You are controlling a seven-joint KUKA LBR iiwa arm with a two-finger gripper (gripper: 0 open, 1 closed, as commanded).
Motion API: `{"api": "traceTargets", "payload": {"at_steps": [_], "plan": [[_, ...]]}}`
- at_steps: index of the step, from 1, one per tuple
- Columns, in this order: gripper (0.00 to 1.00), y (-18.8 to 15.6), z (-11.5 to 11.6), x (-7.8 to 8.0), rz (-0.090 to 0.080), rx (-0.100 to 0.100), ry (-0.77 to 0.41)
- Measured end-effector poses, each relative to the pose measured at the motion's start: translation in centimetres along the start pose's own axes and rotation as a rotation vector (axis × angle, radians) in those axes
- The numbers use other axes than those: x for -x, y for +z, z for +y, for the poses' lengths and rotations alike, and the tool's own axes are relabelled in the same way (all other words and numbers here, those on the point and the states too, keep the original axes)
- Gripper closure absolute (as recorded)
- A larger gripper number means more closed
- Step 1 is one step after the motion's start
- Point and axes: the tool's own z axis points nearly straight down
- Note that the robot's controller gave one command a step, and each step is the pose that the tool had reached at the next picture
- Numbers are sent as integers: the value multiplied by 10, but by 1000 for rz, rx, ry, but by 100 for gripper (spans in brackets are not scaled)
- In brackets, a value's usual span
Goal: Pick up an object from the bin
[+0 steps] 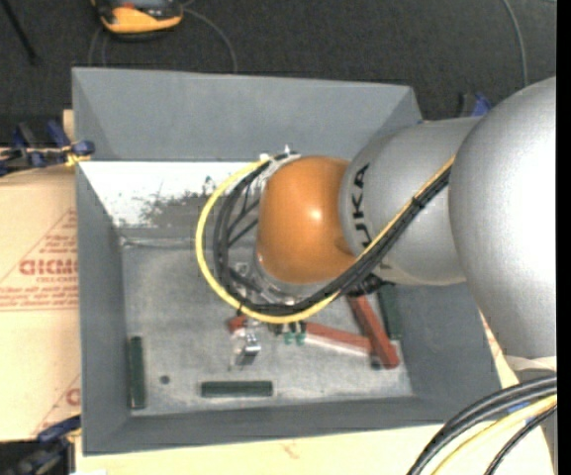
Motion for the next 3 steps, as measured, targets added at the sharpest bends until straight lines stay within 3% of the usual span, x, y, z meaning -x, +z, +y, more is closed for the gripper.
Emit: {"api": "traceTargets", "payload": {"at_steps": [1, 2, 3], "plan": [[0, 36, -21, 29, 1, 1, -63], [100, 41, -43, 31, 15, 2, 62], [100, 41, -43, 32, 13, 2, 63]]}}
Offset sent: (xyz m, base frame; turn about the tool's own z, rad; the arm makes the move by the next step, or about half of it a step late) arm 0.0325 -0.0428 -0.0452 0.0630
